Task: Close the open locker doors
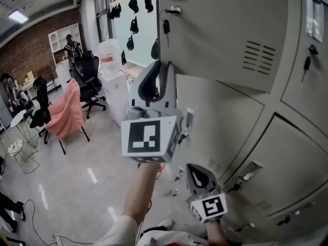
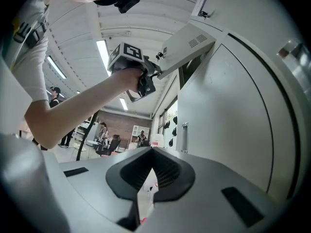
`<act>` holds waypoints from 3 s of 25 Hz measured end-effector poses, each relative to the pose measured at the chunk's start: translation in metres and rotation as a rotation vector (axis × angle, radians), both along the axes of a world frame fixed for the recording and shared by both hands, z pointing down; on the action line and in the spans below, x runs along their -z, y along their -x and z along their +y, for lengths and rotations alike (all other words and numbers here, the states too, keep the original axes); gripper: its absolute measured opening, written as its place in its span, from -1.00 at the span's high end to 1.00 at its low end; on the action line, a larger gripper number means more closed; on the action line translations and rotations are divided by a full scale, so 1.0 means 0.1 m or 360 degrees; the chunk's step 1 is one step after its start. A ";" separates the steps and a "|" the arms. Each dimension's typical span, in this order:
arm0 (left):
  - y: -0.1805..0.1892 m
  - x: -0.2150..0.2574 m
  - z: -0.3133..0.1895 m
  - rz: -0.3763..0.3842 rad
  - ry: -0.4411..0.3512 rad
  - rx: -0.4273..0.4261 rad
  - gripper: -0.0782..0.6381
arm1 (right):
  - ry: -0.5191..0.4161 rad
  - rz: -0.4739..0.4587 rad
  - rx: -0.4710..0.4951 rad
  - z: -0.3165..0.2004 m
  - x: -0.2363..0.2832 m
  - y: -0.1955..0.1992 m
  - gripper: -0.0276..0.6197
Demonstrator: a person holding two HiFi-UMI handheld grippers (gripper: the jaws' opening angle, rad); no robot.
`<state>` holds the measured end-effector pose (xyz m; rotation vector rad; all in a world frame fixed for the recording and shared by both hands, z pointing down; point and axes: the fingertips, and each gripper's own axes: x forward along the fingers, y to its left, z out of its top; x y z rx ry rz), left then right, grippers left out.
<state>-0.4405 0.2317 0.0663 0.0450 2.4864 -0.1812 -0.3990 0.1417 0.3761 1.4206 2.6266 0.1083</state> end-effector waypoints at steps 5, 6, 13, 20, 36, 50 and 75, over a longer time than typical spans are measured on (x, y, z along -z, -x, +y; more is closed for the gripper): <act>0.22 0.05 -0.01 0.0010 0.0032 -0.0043 0.58 | -0.0019 -0.0004 -0.0031 0.12 0.02 0.15 0.90; 0.26 0.08 -0.04 -0.0008 0.0043 -0.0068 0.58 | -0.0021 -0.0007 -0.0041 0.13 0.02 0.18 0.90; 0.58 0.13 -0.21 0.0012 0.0152 -0.0139 0.58 | -0.0031 -0.0016 -0.0116 0.16 0.04 0.37 0.90; 0.91 0.09 -0.26 0.0092 0.0227 -0.0179 0.58 | -0.0049 0.0014 -0.0190 0.15 -0.02 0.54 0.90; 1.11 0.12 -0.37 0.0108 0.0221 -0.0346 0.59 | -0.0074 0.0033 -0.0261 0.22 -0.04 0.75 0.90; 0.92 -0.07 -0.34 0.0059 0.0051 -0.0680 0.41 | -0.0146 0.0132 -0.0510 0.11 -0.24 0.70 0.90; -1.35 -0.06 -2.73 -0.0104 0.0075 -0.1798 0.34 | -0.0001 0.0043 -0.1642 -2.27 0.03 -1.40 0.90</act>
